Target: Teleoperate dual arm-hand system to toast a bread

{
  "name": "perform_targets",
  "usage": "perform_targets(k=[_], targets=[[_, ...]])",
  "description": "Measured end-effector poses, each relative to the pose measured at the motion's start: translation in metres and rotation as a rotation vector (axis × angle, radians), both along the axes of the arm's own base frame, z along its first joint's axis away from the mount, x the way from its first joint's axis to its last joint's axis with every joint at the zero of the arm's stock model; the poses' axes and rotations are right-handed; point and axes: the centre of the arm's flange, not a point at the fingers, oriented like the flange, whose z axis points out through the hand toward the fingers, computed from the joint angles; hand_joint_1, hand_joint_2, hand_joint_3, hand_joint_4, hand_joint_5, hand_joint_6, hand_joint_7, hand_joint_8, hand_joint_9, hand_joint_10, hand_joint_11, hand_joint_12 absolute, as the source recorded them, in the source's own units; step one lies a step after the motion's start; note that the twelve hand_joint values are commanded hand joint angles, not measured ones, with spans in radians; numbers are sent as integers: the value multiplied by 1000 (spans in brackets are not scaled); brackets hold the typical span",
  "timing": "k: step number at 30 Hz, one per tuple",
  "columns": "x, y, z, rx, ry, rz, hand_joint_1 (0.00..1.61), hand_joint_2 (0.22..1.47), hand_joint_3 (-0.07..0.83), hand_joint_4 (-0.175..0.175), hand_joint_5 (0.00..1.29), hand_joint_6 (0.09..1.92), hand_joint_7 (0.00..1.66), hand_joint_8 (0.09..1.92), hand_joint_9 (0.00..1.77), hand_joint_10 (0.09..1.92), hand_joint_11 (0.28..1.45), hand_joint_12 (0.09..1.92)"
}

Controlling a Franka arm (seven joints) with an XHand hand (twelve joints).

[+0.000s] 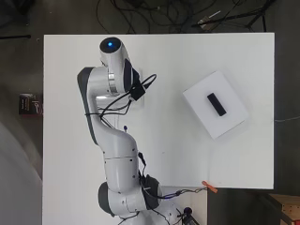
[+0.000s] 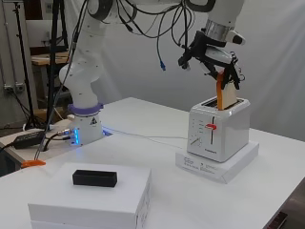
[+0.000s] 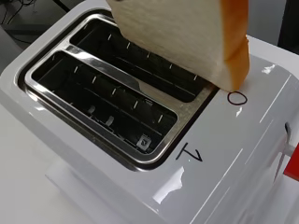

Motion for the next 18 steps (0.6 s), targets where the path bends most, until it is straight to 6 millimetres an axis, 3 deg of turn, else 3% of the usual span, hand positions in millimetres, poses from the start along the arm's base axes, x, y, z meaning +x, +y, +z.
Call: perform_targets(k=[7,13,18], targets=[[-2,23,-4,-25,-20,85,1227,1182,-1,-175,662,1318,1066,955,1411,87,863,87],[-3,34,12,-33,-49,108,1227,1182,0,-175,662,1311,1064,963,1428,87,887,87],[-5,38,-2,-22,-19,104,1225,1185,0,-175,651,1344,1063,948,1410,87,845,87]])
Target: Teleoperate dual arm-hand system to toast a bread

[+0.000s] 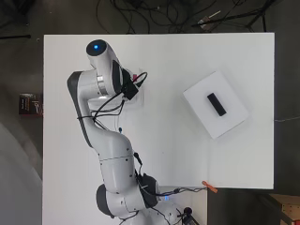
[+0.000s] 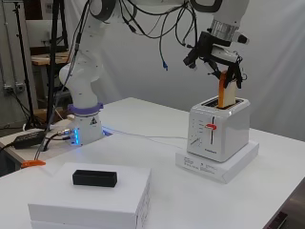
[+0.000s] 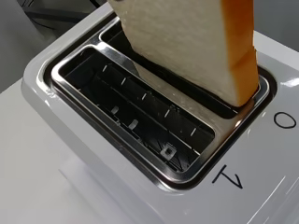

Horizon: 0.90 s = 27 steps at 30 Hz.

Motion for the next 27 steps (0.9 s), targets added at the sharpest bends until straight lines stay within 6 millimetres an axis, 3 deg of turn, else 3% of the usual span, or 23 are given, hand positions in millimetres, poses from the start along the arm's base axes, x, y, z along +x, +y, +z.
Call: perform_targets(k=[5,6,7,8,9,11,13,15,17,19,20,23,27], targets=[[7,4,-3,46,30,-35,1226,1183,-1,-175,659,1341,1063,947,1406,87,831,87],[7,5,-8,50,45,-44,867,1177,-1,-143,542,961,912,671,1240,87,765,87],[7,5,-13,51,62,-51,498,1094,-16,-119,329,562,641,386,964,87,669,87],[7,4,-18,48,83,-58,259,978,-23,-98,177,295,396,201,697,87,562,87],[7,4,-23,38,113,-66,127,896,-25,-81,88,146,247,100,522,87,488,87],[10,6,-31,12,166,-73,27,840,-17,-62,23,87,136,87,372,87,422,87],[16,12,-29,-10,185,-70,5,918,2,-64,52,87,220,87,413,87,434,87],[26,14,-7,-2,120,-67,0,994,11,-74,135,87,357,87,588,87,505,87],[32,9,24,26,21,-77,0,1039,17,-68,172,87,254,87,401,87,437,87],[35,-5,37,47,-40,-114,0,1061,13,-61,223,87,220,87,300,87,389,87],[36,-18,33,51,-50,-146,0,1070,10,-58,245,87,224,87,287,87,378,87],[30,-66,-9,56,-32,-279,3,1090,10,-54,259,87,238,87,288,87,366,87],[8,-137,-72,71,-30,-511,66,1116,11,-56,270,87,268,87,311,87,364,87]])
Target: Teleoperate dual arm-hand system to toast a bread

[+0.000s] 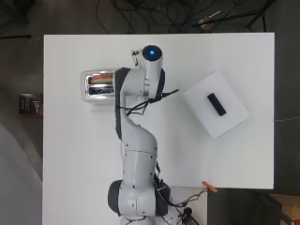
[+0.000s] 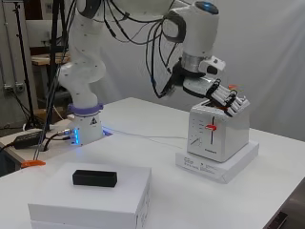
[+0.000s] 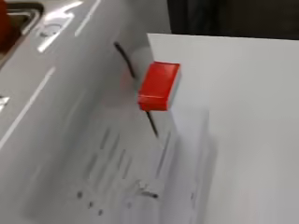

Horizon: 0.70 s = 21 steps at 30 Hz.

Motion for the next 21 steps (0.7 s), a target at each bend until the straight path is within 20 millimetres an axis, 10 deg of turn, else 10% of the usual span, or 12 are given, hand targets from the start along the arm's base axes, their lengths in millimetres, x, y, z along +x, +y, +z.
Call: perform_targets(k=[7,15,18,21], targets=[[-3,-52,-25,-84,-43,-203,16,1160,12,-57,274,87,263,87,301,87,363,87],[20,-37,-68,-9,14,-223,0,1147,-1,-25,314,87,242,87,292,87,376,87],[20,-32,-79,-10,17,-217,11,1180,7,-50,574,87,1000,1572,1248,1577,1003,1541],[13,-32,-90,-41,26,-213,25,1198,3,-12,752,87,1142,1867,1414,1885,1064,1880]])
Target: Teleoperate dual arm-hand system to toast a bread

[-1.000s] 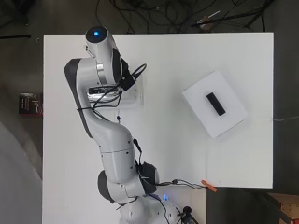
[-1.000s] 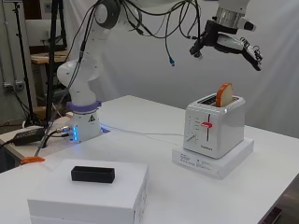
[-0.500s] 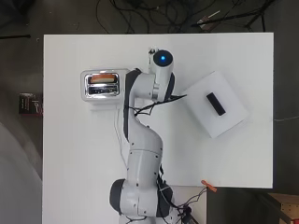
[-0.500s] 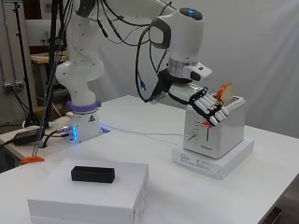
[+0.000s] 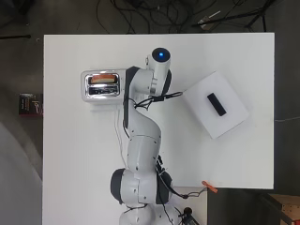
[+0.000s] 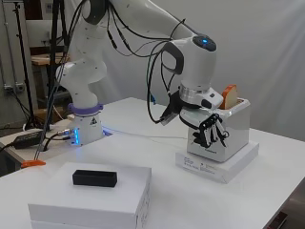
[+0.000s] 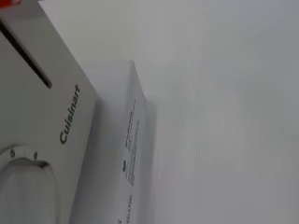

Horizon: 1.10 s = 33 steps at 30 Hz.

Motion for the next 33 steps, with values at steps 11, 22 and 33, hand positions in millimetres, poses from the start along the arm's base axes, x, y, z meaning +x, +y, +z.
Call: perform_targets(k=[11,22,33], targets=[[-19,-8,-15,19,22,14,84,1205,0,113,1039,87,1313,1920,1536,1920,1160,1920],[-57,-18,-26,97,-114,116,19,900,-31,39,235,430,640,813,879,894,682,856],[-45,-12,-5,-53,-147,-68,0,931,5,-175,1273,1919,1382,1920,1543,1920,1083,1852]])
